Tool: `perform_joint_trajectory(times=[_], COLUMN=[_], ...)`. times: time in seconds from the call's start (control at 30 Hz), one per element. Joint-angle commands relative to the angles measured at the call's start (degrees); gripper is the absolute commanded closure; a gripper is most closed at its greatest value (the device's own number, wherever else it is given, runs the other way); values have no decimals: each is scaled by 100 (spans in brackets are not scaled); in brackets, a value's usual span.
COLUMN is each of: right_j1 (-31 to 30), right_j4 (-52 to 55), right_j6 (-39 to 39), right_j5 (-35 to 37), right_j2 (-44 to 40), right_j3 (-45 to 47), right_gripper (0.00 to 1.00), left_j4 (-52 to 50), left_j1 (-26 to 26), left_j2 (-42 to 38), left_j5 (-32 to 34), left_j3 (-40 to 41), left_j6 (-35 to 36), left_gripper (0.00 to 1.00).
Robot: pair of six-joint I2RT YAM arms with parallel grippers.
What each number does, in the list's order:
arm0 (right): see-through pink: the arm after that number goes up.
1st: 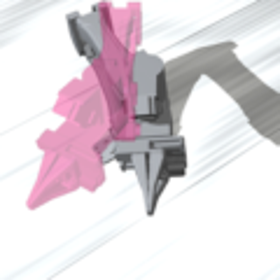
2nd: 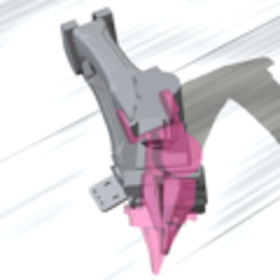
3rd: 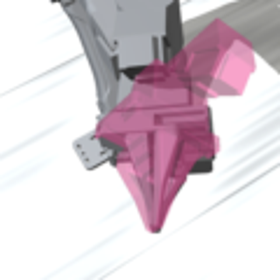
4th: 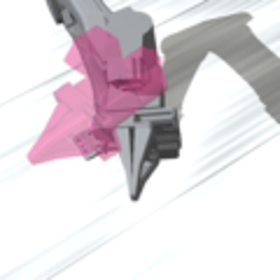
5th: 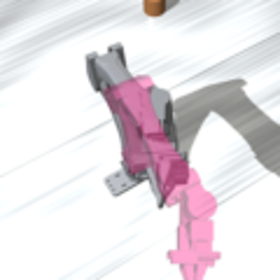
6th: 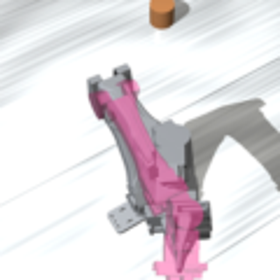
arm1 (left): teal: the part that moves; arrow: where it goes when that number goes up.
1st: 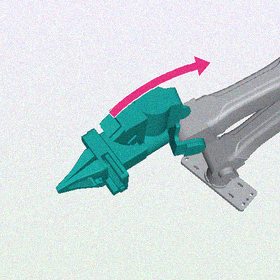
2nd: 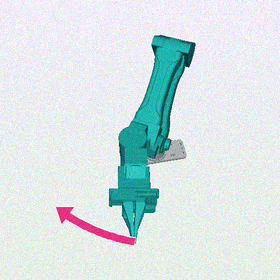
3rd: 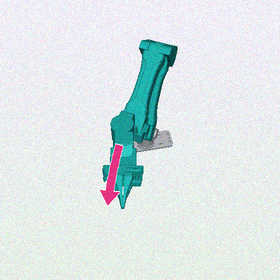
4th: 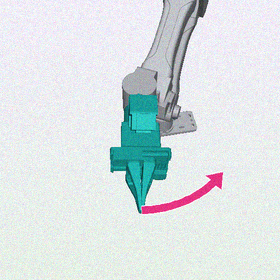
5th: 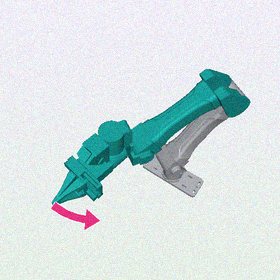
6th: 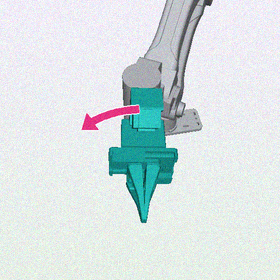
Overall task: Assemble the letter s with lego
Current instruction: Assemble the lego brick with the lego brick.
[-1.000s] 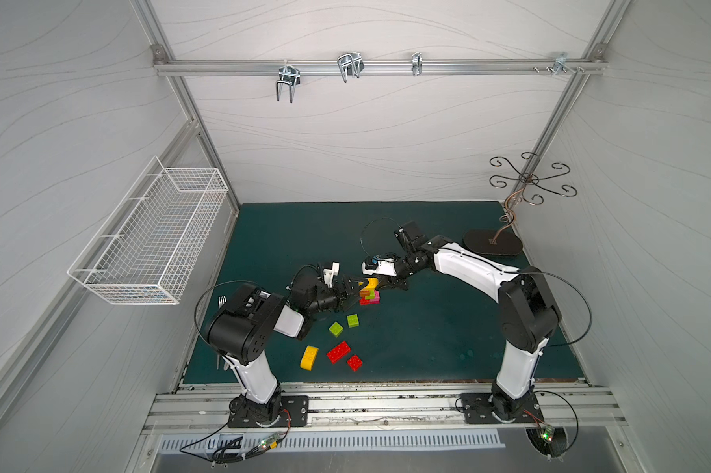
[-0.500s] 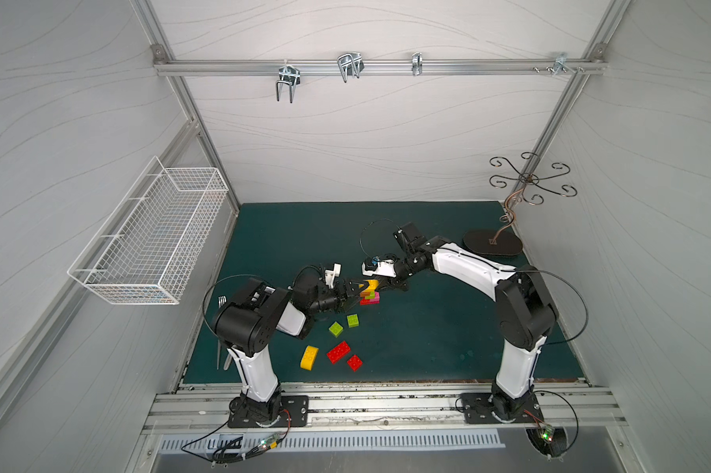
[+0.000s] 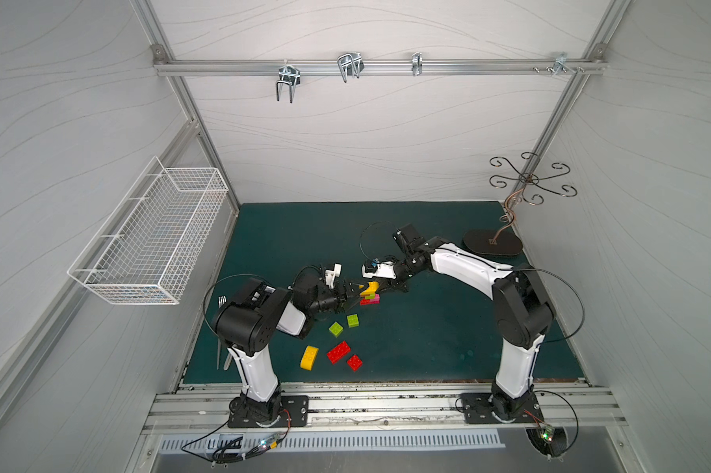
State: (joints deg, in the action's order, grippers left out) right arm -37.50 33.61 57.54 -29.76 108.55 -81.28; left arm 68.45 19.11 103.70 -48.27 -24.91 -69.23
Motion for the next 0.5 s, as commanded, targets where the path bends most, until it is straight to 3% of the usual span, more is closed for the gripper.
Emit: perform_joint_trajectory(times=[0.0,0.47], right_j1=[13,-17], right_j4=[269,212], right_j6=[109,108], right_j5=[-4,132], right_j2=[107,177], right_j3=[-160,-256], right_gripper=[91,90], left_j4=[468,433], left_j1=[-48,-48], left_j2=[81,134], left_j5=[-156,-169], left_j3=[-181,-208], left_j6=[-13,23], left_gripper=[20,23])
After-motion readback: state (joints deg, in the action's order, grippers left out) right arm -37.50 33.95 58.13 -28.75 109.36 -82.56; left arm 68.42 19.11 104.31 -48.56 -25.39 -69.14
